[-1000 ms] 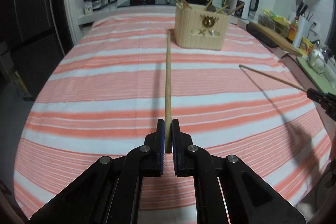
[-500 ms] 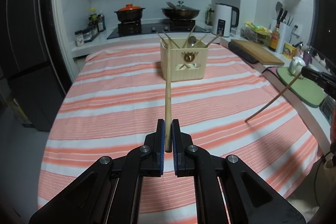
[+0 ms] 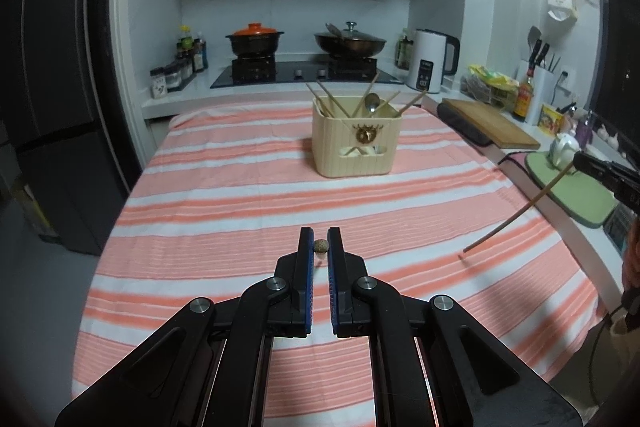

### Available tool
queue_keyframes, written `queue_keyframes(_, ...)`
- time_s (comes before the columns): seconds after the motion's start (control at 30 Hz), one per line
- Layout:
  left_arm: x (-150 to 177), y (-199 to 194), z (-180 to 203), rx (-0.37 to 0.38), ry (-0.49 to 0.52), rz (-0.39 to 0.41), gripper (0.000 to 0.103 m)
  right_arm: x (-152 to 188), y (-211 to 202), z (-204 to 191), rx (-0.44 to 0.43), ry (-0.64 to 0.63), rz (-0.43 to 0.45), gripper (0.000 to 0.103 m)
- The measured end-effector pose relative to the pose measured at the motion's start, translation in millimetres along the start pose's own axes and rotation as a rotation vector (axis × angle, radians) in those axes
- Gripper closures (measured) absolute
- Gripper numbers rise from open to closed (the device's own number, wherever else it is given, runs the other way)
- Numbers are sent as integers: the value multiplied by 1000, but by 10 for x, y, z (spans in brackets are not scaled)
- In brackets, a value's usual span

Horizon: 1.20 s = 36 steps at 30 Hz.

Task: Organize utensils
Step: 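Lift the left tool's chopstick toward the cream holder while the right tool carries its chopstick there, then lower both chopsticks into the holder and open both tools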

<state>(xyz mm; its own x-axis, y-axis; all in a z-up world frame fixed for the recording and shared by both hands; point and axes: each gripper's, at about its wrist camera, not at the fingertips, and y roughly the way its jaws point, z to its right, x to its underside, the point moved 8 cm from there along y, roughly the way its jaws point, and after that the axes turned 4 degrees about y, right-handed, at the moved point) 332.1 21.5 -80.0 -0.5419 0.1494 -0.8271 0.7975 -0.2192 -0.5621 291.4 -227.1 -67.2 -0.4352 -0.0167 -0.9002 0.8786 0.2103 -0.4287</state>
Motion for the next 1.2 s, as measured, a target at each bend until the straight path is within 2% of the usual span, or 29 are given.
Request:
queue_keyframes(0.2,-203,-101,51,50,-23,24,99,-181,-26,-45,-45,15,13,98)
queue_keyframes(0.37,-397,-57,211,115,0,3,99,-386,37,-110,-100,26,-1,98)
queue_keyframes(0.47,-528,-18,284,130,20,-7,99,-513,103,-141,-116,16,-15,98)
queue_keyframes(0.67,-940,-24,296,147,32,27,99,-857,201,-184,-121,-24,-8,98)
queue_keyframes(0.97,-1862,182,228,127,24,115,99,-1581,512,-181,-84,-78,66,98)
queue_keyframes(1.07,-2144,389,181,102,23,128,99,-1864,682,-179,-79,-78,101,98)
queue_keyframes(1.2,-2368,800,86,81,3,102,99,-2165,1009,-172,-70,-81,138,98)
